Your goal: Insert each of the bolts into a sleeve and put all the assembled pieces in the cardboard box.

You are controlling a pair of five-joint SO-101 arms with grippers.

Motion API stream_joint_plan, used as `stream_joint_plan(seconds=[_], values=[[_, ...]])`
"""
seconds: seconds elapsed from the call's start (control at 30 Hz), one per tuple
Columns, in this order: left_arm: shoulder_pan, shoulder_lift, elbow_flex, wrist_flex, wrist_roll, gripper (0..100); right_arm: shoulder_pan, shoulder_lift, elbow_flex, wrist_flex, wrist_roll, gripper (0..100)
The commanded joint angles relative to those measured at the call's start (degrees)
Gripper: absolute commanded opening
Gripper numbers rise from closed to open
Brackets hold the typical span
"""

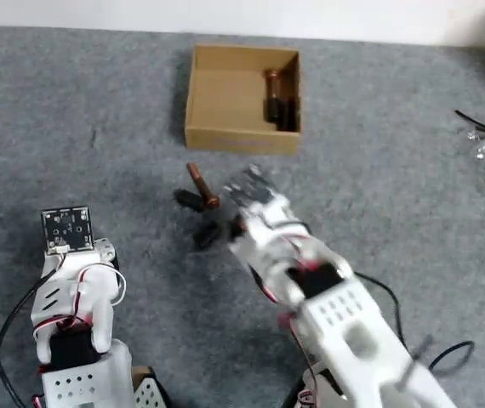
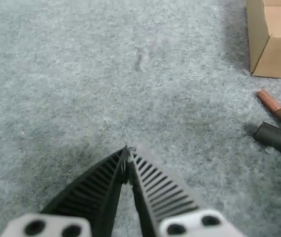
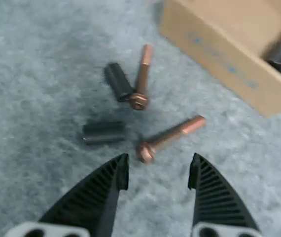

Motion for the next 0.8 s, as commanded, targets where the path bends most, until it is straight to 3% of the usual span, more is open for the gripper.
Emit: stream_joint_plan(seconds=[0.0,0.23,0.5,0.77], values=[[0.7,-0.7,-0.1,-2.5,-0.4,1,-3.4,11.0,-11.4,-2.0,0.8,18.1],[0.7,-0.7,-0.1,-2.9,-0.4,1,-5.2,25.6,-19.6,-2.0,0.2,18.1],[0.6,-0.7,-0.2,-2.9,-0.4,1,-6.5,33.6,-20.1,-2.0,-11.5,18.3],[0.6,-0.7,-0.3,-2.8,-0.4,1,-9.2,34.2,-22.5,-2.1,-36.0,18.3]])
